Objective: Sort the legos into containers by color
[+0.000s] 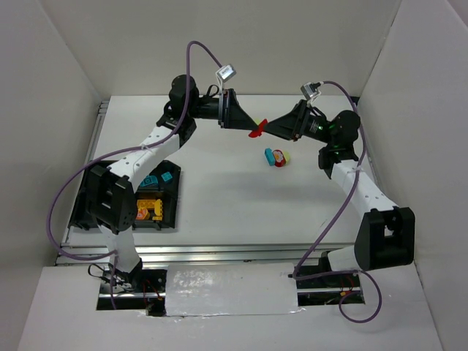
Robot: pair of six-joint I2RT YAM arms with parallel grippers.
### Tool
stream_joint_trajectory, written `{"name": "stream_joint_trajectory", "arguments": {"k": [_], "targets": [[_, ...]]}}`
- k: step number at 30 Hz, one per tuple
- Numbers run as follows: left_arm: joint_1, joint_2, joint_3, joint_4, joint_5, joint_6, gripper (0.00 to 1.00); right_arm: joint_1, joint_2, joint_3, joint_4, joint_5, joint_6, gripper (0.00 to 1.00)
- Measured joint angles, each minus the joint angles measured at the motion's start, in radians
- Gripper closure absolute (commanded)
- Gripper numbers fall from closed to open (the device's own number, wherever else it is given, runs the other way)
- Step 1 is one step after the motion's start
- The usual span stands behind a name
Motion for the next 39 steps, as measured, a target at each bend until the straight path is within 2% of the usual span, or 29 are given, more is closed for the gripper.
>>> {"name": "stream_joint_trajectory", "arguments": {"k": [1,3,5,6,7,9,17,24,30,32,34,37,39], "targets": [[0.000,0.002,0.000,0.003,0.000,0.000,1.00,0.000,0.006,0.003,0.006,-0.002,0.003,0.57],[0.000,0.006,0.001,0.003,-0.001,-0.005,1.00,0.000,0.014,0.010,0.020,-0.006,0.004,0.57],[0.000,0.010,0.006,0.003,0.000,-0.008,1.00,0.000,0.021,0.010,0.039,-0.010,0.009,0.62],[0.000,0.011,0.010,0.004,0.000,-0.011,1.00,0.000,0.023,0.010,0.046,-0.010,0.011,0.67],[0.001,0.013,0.012,0.003,0.001,-0.015,1.00,0.000,0.026,0.010,0.055,-0.010,0.016,0.82],[0.001,0.015,0.016,0.004,0.002,-0.022,1.00,0.000,0.028,0.010,0.072,-0.011,0.025,1.00],[0.005,0.015,0.051,-0.061,0.016,0.016,1.00,0.000,0.027,0.008,0.102,-0.037,-0.019,1.00],[0.059,0.015,0.053,-0.075,0.028,0.031,1.00,0.001,-0.031,0.000,-0.124,-0.070,-0.269,1.00],[0.106,0.015,0.082,-0.159,0.017,0.101,1.00,0.001,-0.033,-0.009,-0.264,-0.068,-0.379,1.00],[0.115,0.011,0.109,-0.298,-0.040,0.198,1.00,0.001,-0.035,-0.008,-0.331,-0.052,-0.427,1.00],[0.131,0.006,0.135,-0.463,-0.154,0.304,1.00,0.003,-0.035,-0.008,-0.405,-0.029,-0.472,1.00],[0.199,-0.010,0.156,-0.737,-0.483,0.419,1.00,0.003,-0.037,-0.008,-0.496,0.006,-0.524,1.00],[0.270,-0.013,0.156,-0.903,-0.726,0.440,1.00,0.003,-0.039,-0.008,-0.536,0.027,-0.545,1.00]]}}
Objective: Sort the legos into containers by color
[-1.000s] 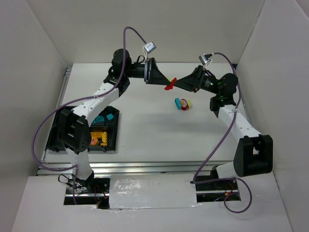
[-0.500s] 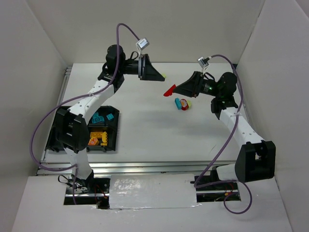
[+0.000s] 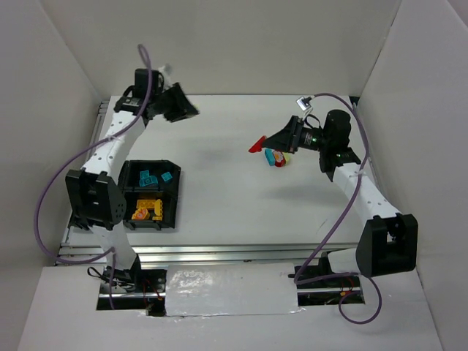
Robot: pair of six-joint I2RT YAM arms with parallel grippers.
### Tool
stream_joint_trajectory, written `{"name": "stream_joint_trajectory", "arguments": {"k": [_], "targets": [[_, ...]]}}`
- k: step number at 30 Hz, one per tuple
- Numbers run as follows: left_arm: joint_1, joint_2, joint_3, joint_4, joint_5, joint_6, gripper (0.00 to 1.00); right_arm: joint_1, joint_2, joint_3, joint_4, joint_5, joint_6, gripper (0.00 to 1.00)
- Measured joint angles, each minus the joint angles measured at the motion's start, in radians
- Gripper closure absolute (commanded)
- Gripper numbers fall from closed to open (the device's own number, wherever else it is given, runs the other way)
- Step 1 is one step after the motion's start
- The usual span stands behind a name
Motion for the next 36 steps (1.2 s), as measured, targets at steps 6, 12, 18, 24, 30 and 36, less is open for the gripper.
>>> {"name": "stream_joint_trajectory", "arguments": {"k": [6,12,18,24,30,36], "targets": [[0.285,-0.019,-0.174,-0.286,-0.530,-0.070,1.00,0.013,-0.009,0.012,-0.101,0.047,-0.061,1.00],[0.382,-0.076,-0.317,-0.431,-0.789,-0.149,1.00,0.043,-0.009,0.053,-0.163,0.068,-0.100,1.00],[0.435,-0.131,-0.357,-0.434,-0.856,-0.172,0.98,0.069,-0.009,0.078,-0.198,0.073,-0.122,1.00],[0.460,-0.127,-0.361,-0.435,-0.881,-0.171,0.51,0.076,-0.008,0.079,-0.210,0.077,-0.137,1.00],[0.461,-0.117,-0.364,-0.407,-0.854,-0.140,0.00,0.083,0.005,0.089,-0.222,0.076,-0.141,1.00],[0.461,-0.110,-0.356,-0.386,-0.780,-0.112,0.01,0.096,0.032,0.128,-0.245,0.080,-0.140,1.00]]}}
